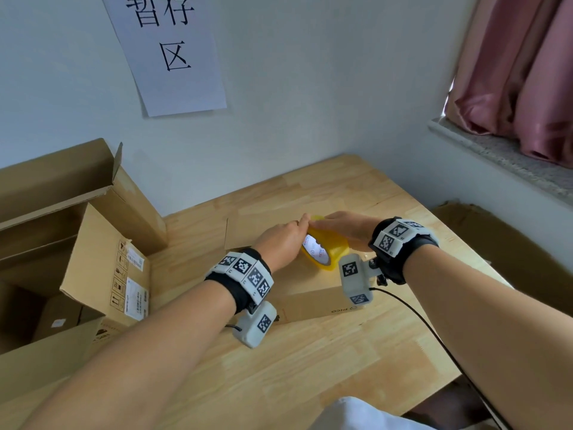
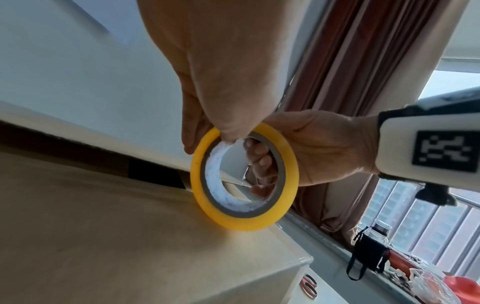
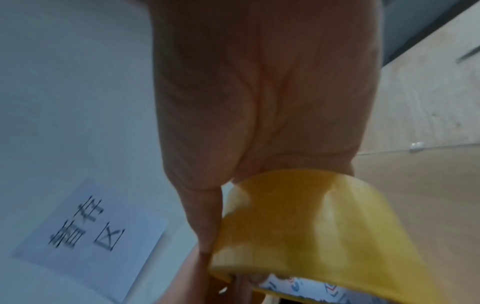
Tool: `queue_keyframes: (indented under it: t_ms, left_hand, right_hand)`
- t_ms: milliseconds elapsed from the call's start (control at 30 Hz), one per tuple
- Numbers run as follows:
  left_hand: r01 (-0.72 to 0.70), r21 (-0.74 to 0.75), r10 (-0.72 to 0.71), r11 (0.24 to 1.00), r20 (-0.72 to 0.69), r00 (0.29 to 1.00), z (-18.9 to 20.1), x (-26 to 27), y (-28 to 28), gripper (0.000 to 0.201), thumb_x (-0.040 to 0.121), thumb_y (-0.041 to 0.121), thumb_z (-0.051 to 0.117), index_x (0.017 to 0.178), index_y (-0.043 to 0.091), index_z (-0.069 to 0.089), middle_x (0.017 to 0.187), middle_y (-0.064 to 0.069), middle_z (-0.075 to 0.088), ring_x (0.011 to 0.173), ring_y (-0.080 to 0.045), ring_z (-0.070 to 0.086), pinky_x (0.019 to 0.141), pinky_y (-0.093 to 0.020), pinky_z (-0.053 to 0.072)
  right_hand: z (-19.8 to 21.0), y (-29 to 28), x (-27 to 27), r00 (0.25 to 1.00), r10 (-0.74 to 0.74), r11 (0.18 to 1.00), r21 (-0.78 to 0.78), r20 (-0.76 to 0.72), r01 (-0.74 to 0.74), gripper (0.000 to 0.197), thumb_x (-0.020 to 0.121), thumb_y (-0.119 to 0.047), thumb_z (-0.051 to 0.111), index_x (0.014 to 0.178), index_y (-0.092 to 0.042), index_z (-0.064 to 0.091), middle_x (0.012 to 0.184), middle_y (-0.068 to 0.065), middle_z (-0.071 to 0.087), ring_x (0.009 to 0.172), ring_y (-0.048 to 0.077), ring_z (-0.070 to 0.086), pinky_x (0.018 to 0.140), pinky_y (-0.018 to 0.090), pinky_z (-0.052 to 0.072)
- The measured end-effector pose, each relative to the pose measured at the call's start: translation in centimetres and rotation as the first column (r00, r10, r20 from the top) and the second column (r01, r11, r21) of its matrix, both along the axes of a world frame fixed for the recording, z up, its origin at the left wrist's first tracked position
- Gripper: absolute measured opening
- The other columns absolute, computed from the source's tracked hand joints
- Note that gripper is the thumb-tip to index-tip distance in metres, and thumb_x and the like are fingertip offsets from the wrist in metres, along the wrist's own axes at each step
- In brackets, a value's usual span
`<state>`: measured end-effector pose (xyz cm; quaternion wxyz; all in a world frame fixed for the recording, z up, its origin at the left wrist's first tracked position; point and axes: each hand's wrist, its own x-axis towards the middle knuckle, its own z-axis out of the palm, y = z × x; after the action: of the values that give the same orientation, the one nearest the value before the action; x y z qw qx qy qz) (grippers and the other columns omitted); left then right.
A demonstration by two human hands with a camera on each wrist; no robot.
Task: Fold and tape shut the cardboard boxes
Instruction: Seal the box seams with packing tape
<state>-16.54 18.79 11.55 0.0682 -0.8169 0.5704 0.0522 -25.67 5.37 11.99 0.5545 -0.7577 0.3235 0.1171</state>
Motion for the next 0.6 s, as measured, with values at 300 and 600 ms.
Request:
queue_keyframes:
  t_ms: [300, 600]
  left_hand:
    - [0.017, 0.022, -0.017, 1.0, -0.037, 0.999, 0.5, -0.1, 0.2, 0.065, 0.094, 0.0, 0.034, 0.151, 0.01, 0.006, 0.122, -0.016, 0.053, 0.1, -0.031, 0.056, 0.076, -0.035, 0.043]
    - [-0.016, 0.028, 0.017, 0.999, -0.033, 0.999, 1.0, -0.9, 0.1, 0.068, 0.094, -0.002, 0.034, 0.153, 0.013, 0.004, 0.126, -0.015, 0.053, 0.104, -0.032, 0.057, 0.08, -0.037, 0.044]
  right_hand:
    - [0.9, -0.2, -2.2, 0.996, -0.015, 0.939, 0.343, 0.086, -0.015, 0.021, 0.097, -0.013, 0.042, 0.105, -0.003, 0.058, 0.09, 0.01, 0.065, 0.066, 0.017, 0.066, 0.06, 0.025, 0.051]
    - [0.7, 1.0, -1.9, 0.989, -0.118, 0.966, 0.241, 0.093, 0.092, 0.019, 0.092, -0.019, 0.052, 0.1, -0.003, 0.058, 0.089, 0.013, 0.06, 0.077, 0.027, 0.056, 0.072, 0.034, 0.045]
